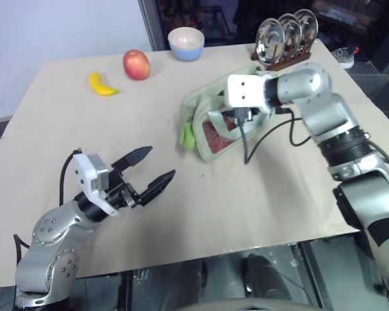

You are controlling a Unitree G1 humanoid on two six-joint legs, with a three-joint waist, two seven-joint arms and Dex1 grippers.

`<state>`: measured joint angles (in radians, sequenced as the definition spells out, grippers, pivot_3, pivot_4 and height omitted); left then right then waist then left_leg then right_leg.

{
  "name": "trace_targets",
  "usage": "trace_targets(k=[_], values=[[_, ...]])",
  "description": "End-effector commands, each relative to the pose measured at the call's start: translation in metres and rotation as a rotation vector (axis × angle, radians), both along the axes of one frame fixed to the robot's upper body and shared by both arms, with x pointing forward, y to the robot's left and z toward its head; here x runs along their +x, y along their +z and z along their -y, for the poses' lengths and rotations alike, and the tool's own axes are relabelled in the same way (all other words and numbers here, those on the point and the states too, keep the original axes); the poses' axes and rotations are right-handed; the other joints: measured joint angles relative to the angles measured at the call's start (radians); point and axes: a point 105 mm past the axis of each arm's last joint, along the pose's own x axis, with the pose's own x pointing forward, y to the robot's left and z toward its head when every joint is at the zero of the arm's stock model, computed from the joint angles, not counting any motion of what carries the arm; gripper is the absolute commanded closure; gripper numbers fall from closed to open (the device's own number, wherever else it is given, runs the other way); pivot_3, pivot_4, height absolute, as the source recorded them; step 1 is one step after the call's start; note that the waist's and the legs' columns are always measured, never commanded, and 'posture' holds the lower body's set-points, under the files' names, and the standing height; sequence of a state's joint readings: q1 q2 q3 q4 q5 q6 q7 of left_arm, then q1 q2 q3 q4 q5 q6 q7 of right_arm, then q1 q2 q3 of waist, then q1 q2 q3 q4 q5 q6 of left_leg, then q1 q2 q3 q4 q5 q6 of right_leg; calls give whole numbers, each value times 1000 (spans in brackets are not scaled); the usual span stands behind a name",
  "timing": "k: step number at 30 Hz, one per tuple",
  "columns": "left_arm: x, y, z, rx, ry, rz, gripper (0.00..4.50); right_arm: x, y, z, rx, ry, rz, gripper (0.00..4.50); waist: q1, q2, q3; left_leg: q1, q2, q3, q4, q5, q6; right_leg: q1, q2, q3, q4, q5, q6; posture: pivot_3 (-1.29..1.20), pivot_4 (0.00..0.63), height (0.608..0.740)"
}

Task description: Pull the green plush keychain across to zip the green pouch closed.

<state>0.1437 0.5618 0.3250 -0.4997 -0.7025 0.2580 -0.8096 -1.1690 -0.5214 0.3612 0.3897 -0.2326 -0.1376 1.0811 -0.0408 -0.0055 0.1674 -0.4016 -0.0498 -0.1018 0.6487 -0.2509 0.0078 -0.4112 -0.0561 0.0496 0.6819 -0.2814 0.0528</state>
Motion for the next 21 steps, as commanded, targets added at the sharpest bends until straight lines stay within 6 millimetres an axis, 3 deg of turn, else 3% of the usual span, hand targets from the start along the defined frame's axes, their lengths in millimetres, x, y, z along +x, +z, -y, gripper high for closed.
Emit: trace_targets(k=[1, 10, 13, 17, 21], values=[[-4, 10, 0, 14, 6, 59, 0, -5, 18, 5, -10, 34, 128, 2520, -3, 0, 0, 0, 0, 0, 0, 0, 0, 0, 0, 0, 0, 0, 0, 0, 150, 740], [-2, 14, -1, 5, -20, 73, 0, 9, 8, 14, 56, -32, 6, 2520, -1, 0, 0, 1, 1, 2, 0, 0, 0, 1, 1, 2, 1, 0, 0, 0, 150, 740], [-2, 14, -3, 7, -20, 73, 0, 11, 0, 10, 119, -51, -137, 2520, -3, 0, 0, 1, 1, 2, 0, 0, 0, 1, 1, 2, 1, 0, 0, 0, 150, 740], [-3, 12, -10, 19, 0, 64, 0, 4, 2, 0, 270, -85, -381, 4347, -4, 0, 0, 1, 1, 1, 0, 0, 0, 1, 1, 2, 1, 0, 0, 0, 150, 740], [-3, 6, -21, 17, 46, 42, 0, 3, 14, -8, 359, -154, -436, 4434, -2, 0, 0, 1, 1, 1, 0, 0, 0, 0, 1, 1, 1, 0, 0, 0, 150, 740]])
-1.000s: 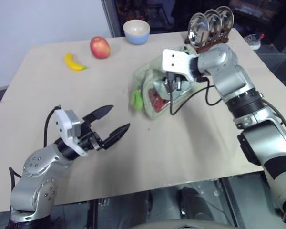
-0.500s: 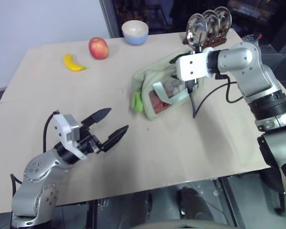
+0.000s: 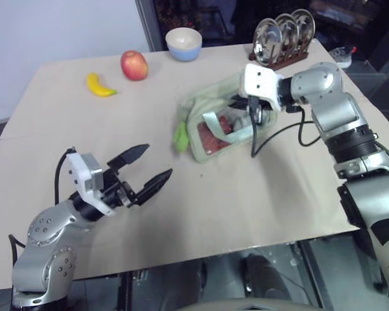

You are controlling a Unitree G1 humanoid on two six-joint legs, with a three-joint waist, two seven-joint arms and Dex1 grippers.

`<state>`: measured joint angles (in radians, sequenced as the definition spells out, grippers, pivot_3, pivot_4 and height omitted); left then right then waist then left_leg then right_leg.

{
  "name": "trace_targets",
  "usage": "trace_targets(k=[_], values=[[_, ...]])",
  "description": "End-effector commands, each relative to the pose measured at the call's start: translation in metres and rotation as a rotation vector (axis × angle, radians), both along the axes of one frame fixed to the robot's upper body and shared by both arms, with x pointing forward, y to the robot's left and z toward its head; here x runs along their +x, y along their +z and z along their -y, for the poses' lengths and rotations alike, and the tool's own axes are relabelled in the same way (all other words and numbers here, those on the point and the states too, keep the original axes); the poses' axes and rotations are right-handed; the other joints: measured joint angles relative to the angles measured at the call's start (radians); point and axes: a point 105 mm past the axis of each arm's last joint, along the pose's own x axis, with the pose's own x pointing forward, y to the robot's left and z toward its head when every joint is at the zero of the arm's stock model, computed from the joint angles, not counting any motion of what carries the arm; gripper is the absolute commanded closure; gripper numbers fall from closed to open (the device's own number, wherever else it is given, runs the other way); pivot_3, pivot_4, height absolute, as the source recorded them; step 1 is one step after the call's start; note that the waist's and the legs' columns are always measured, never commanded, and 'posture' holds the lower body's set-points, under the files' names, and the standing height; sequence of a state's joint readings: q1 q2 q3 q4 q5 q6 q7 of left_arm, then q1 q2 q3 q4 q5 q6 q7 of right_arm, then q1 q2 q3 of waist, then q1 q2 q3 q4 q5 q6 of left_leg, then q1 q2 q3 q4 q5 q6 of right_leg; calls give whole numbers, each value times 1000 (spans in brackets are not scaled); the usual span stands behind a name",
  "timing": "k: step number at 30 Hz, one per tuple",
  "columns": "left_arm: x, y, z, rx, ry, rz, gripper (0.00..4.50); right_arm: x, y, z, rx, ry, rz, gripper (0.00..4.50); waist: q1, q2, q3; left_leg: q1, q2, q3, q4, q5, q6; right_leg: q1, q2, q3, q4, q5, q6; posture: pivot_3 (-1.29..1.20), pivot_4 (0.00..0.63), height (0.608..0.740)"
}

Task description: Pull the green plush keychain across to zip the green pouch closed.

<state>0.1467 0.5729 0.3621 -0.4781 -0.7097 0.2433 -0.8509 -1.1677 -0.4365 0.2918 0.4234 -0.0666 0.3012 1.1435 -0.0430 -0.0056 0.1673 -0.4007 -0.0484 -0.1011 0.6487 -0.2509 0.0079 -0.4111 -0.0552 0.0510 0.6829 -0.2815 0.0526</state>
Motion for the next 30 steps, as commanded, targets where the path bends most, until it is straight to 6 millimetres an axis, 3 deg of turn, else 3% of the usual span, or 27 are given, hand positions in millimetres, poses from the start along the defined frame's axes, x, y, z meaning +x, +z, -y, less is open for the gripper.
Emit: trace_targets(k=[1, 4, 8, 12, 16, 26, 30], values=[[-2, 1, -15, 6, 59, 21, 0, -8, 34, -11, 119, -35, 14, 4434, 1, 0, 0, 0, 0, 0, 0, 0, 0, 0, 0, 0, 0, 0, 0, 0, 150, 740], [-2, 0, -23, 0, 92, 15, 0, -20, 38, -21, 120, -12, 40, 4434, 1, 0, 0, -1, -1, 0, 0, 0, 0, -1, -1, 0, 0, 0, 0, 0, 150, 740], [0, -4, -39, 4, 160, -1, 0, -34, 22, -37, 86, -6, 43, 4434, 1, 0, 0, -2, -1, -1, 0, 0, 0, -2, -1, -1, -1, 0, 0, 0, 150, 740], [3, -7, -53, 3, 219, -9, 0, -38, 21, -65, 154, -30, 28, 4434, -3, 0, 0, -2, -1, 0, -1, 0, 0, -2, -1, 0, 0, 0, 0, 0, 150, 740], [5, -8, -62, 16, 258, -14, 0, -41, 3, -82, 119, -42, 72, 4434, 3, 0, 0, -2, -1, -1, 0, 0, 0, -2, -1, -2, 1, 0, 0, 0, 150, 740], [24, 0, -91, 172, 402, 39, 0, -50, -1, -83, 112, -5, 89, 4434, -1, -2, -1, -1, -2, -2, 0, 0, 0, -2, -1, -2, 2, 0, 0, 0, 150, 740], [34, -1, -90, 271, 428, 87, 0, -51, -1, -82, 113, -3, 93, 4434, -1, -3, -2, -1, -2, -3, 0, 0, 0, -2, -1, -2, 2, 0, 0, 0, 150, 740]])
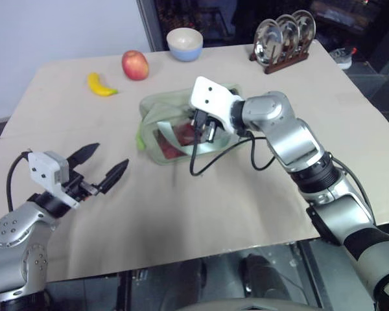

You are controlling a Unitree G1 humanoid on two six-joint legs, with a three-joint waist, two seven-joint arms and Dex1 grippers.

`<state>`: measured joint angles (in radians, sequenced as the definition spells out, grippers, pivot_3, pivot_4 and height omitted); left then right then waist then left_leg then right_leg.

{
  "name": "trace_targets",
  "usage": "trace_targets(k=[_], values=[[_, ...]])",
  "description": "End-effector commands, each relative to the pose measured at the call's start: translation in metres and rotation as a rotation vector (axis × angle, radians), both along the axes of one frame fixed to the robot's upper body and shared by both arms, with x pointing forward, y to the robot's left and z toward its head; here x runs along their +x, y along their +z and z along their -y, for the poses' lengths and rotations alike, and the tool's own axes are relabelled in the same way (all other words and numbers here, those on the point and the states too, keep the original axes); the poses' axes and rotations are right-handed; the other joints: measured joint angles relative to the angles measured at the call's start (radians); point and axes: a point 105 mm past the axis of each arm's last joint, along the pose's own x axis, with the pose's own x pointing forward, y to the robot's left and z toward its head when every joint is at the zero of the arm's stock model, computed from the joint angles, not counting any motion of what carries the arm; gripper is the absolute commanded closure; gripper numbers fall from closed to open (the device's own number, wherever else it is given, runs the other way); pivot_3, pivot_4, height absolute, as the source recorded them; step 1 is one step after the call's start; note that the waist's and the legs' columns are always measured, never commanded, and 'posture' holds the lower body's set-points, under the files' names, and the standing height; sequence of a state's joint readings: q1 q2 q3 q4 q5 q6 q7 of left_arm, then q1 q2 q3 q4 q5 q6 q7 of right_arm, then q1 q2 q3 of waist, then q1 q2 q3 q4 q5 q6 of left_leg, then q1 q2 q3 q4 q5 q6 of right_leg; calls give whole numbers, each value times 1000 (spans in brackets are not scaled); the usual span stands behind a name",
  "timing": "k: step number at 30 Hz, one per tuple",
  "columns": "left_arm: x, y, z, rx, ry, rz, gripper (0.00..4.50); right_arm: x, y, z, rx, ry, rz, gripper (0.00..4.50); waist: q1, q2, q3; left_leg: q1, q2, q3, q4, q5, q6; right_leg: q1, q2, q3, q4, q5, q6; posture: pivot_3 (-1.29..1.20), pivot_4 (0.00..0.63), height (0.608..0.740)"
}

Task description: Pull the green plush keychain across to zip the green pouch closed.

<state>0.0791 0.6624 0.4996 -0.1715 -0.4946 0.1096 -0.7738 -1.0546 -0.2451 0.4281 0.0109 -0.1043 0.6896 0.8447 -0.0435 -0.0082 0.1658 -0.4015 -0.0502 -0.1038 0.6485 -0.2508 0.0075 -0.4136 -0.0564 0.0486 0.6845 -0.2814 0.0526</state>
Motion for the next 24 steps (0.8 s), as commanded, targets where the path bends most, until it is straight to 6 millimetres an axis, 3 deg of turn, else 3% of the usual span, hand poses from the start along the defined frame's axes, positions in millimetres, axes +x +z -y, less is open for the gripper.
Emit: trace_targets(k=[1, 12, 15, 20, 23, 24], values=[[7, 5, 2, 99, 22, 54, 0, -10, 12, -6, 23, 48, 60, 4434, 0, 0, 0, 0, 0, 0, 0, 0, 0, 0, 0, 0, 0, 0, 0, 0, 150, 740], [33, -11, 32, 235, 46, 105, 0, -13, 13, -9, 34, 62, 60, 4434, -1, 0, 0, 0, -1, 0, 0, 0, 0, 0, 0, 0, 1, 0, 0, 0, 150, 740], [41, -11, 33, 281, 69, 133, 788, -14, 12, -9, 41, 61, 53, 4500, -1, 0, 0, 0, -1, 0, 0, 0, 0, 0, 0, 1, 2, 0, 0, 0, 150, 740], [44, -3, 36, 328, 72, 211, 3137, -13, 11, -10, 42, 61, 46, 4500, -1, 0, 0, 0, -1, 0, 0, 0, 0, 0, 0, 1, 2, 0, 0, 0, 150, 740], [44, 9, 24, 403, 114, 278, 4459, -12, 11, -10, 47, 53, 45, 4500, -1, 0, 0, 0, -1, 0, 0, 0, 0, 0, 0, 1, 2, 0, 0, 0, 150, 740], [43, 16, 19, 435, 128, 312, 4459, -11, 12, -10, 50, 51, 44, 4500, -1, 0, 0, 0, -1, 0, 0, 0, 0, 0, 0, 1, 2, 0, 0, 0, 150, 740]])
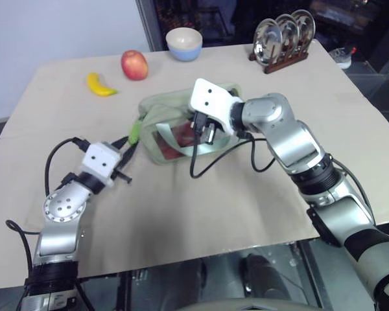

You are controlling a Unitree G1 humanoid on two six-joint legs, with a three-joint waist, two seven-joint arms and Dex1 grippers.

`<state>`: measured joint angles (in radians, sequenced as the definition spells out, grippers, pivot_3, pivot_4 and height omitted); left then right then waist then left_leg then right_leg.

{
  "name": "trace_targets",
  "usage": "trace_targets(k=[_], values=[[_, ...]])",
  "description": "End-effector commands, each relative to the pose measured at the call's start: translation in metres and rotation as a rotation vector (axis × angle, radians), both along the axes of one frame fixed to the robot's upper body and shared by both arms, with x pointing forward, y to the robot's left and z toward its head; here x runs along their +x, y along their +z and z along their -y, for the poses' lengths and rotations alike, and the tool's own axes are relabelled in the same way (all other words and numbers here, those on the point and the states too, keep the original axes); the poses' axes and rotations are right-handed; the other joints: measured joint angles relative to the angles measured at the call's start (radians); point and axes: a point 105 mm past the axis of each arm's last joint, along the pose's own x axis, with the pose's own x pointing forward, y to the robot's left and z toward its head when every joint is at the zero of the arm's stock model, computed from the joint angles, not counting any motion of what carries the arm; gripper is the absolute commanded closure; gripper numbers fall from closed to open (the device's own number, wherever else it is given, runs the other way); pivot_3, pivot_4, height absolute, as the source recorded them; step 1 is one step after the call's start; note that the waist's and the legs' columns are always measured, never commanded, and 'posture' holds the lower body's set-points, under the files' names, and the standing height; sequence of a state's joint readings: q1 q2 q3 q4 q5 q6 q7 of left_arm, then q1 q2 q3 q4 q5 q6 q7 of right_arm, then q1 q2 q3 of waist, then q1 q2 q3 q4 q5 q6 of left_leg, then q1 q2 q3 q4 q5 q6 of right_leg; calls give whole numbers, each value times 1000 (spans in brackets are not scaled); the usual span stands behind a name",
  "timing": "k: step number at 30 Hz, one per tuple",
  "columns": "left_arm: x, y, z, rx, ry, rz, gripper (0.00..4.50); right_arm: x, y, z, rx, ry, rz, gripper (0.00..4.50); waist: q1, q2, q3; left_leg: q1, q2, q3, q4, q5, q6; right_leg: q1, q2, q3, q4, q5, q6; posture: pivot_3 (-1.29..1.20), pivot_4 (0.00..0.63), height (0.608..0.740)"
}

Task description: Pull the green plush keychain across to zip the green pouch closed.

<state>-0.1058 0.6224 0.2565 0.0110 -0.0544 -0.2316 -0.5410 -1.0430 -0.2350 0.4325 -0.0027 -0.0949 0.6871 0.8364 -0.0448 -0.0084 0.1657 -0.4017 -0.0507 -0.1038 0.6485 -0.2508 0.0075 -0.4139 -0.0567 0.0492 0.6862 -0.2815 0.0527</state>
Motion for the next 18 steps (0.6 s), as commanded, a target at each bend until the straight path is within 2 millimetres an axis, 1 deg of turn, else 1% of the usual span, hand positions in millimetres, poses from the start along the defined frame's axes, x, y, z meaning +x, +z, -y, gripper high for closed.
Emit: trace_targets(k=[1, 4, 6, 8, 9, 10, 12, 15, 16, 18], values=[[-3, 34, -15, 118, 36, 161, 4459, -7, 14, -6, 40, 33, 47, 4500, 0, 0, 0, 0, 0, 0, 0, 0, 0, 0, 0, 0, 0, 0, 0, 0, 150, 740], [-5, 70, -10, 264, 2, 321, 4459, -7, 14, -7, 41, 35, 46, 4500, 2, 0, 0, 0, 0, 0, 0, 0, 0, 0, 0, 0, 0, 0, 0, 0, 150, 740], [-6, 97, 1, 356, -35, 447, 4459, -7, 13, -8, 41, 37, 47, 4500, 4, 0, 0, -1, 0, 0, 0, 0, 0, 0, 0, -1, 0, 0, 0, 0, 150, 740], [-6, 119, 18, 473, -99, 558, 4459, -6, 14, -8, 45, 38, 48, 4500, 4, 0, 0, -1, -1, -1, 0, 0, 0, 0, -1, -2, 0, 0, 0, 0, 150, 740], [-6, 123, 27, 523, -134, 592, 4459, -6, 14, -9, 48, 38, 49, 4500, 4, 0, 0, -2, -1, -1, 1, 0, 0, -1, -1, -2, 0, 0, 0, 0, 150, 740], [-6, 124, 34, 561, -173, 600, 4459, -6, 15, -9, 51, 38, 50, 4500, 4, 0, 0, -2, -1, -1, 1, 0, 0, -1, -2, -3, 0, 0, 0, 0, 150, 740], [-2, 121, 42, 630, -224, 587, 4459, -6, 15, -10, 55, 37, 51, 4500, -2, 0, 0, -2, -2, -1, 1, 0, 0, -1, -2, -2, 0, 0, 0, 0, 150, 740], [5, 117, 47, 663, -263, 569, 3593, -7, 16, -11, 60, 38, 50, 4500, -9, 0, 0, -3, -2, 0, 1, 0, 0, -3, -2, -2, 1, 0, 0, 0, 150, 740], [6, 118, 47, 660, -263, 574, 3206, -7, 15, -11, 62, 38, 48, 4500, -12, 0, 0, -4, -2, -1, 1, 0, 0, -4, -1, -3, 2, 0, 0, 0, 150, 740], [11, 118, 38, 600, -236, 522, 2282, -8, 15, -12, 64, 38, 44, 4500, -20, -1, 0, -8, -2, -2, 3, 0, 0, -8, 0, -4, 3, 0, 0, 0, 150, 740]])
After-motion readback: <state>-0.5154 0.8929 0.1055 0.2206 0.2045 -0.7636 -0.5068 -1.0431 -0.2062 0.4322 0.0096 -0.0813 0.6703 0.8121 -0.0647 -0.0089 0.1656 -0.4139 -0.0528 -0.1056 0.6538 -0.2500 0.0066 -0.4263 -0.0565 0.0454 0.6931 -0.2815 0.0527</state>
